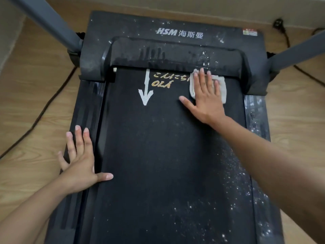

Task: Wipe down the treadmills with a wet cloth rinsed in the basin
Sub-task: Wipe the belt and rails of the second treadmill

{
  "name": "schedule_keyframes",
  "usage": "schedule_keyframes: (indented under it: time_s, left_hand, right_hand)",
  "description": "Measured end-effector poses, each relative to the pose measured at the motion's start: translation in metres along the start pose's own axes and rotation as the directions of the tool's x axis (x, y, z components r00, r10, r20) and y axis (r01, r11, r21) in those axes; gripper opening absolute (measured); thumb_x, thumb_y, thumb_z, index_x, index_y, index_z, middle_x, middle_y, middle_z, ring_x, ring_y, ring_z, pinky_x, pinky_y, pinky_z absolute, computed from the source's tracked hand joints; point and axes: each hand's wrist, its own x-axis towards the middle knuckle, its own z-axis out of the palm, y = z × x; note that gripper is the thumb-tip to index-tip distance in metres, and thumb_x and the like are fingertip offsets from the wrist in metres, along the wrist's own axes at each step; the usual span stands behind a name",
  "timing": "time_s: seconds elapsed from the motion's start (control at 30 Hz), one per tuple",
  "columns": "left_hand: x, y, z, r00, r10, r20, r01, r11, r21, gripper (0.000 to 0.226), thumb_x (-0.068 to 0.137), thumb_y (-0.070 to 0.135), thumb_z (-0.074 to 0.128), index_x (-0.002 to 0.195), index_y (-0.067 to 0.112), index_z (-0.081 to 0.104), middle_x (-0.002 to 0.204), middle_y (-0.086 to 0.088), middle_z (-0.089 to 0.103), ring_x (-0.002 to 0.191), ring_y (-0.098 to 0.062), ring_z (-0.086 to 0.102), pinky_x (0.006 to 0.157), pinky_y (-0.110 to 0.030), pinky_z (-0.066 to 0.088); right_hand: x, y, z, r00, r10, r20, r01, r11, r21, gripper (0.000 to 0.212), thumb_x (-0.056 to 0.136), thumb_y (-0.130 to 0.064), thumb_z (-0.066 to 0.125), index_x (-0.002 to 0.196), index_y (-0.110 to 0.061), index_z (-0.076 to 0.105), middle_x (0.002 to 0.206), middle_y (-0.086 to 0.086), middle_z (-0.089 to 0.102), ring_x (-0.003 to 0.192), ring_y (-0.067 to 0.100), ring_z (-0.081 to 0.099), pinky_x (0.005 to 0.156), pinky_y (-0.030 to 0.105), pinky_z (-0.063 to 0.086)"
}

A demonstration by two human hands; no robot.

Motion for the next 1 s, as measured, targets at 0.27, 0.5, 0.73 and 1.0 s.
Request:
schedule_keyframes:
  time_s: [0.27,0.5,0.73,1.0]
  left_hand:
    - [0.003,-0.002,0.001,1.0,-0.005,-0.01,0.005,1.0,-0.005,0.169,0.059,0.068,0.089,0.144,0.022,-0.049,0.144,0.007,-0.064,0.136,-0.022,-0.057,0.12,-0.066,-0.008]
    - [0.005,-0.005,0.006,0.999,-0.006,-0.047,0.006,1.0,-0.003,0.169,0.056,0.07,0.089,0.145,0.022,-0.047,0.146,0.007,-0.062,0.137,-0.021,-0.056,0.122,-0.063,-0.007]
    - [0.009,-0.004,0.012,0.995,-0.023,-0.097,0.024,1.0,0.001,0.174,0.051,0.067,0.093,0.145,0.027,-0.047,0.147,0.012,-0.06,0.14,-0.017,-0.053,0.122,-0.062,-0.003]
    - [0.004,-0.002,0.004,0.998,-0.046,-0.045,0.047,0.999,0.016,0.173,0.053,0.068,0.092,0.146,0.021,-0.046,0.145,0.007,-0.063,0.138,-0.021,-0.055,0.123,-0.061,-0.003]
  right_hand:
    - [-0.237,-0.019,0.022,0.979,-0.167,0.121,0.166,0.986,0.014,0.107,0.095,-0.083,0.04,0.169,-0.011,0.011,0.178,0.008,0.001,0.164,0.03,-0.002,0.127,0.058,0.012]
    - [-0.178,0.015,0.022,0.988,-0.128,0.08,0.126,0.992,0.027,0.101,0.097,-0.083,0.03,0.17,-0.017,0.005,0.177,0.003,-0.005,0.164,0.024,-0.004,0.129,0.055,0.01]
    - [-0.013,0.06,-0.006,0.982,0.19,0.021,-0.191,0.979,0.072,0.109,0.093,-0.088,0.021,0.168,-0.015,-0.011,0.176,0.009,-0.014,0.162,0.024,-0.015,0.131,0.051,-0.002]
    - [-0.322,0.023,0.025,0.963,-0.207,0.175,0.211,0.978,-0.004,0.103,0.096,-0.08,0.041,0.166,-0.006,0.022,0.176,0.013,0.013,0.162,0.035,0.014,0.124,0.056,0.019]
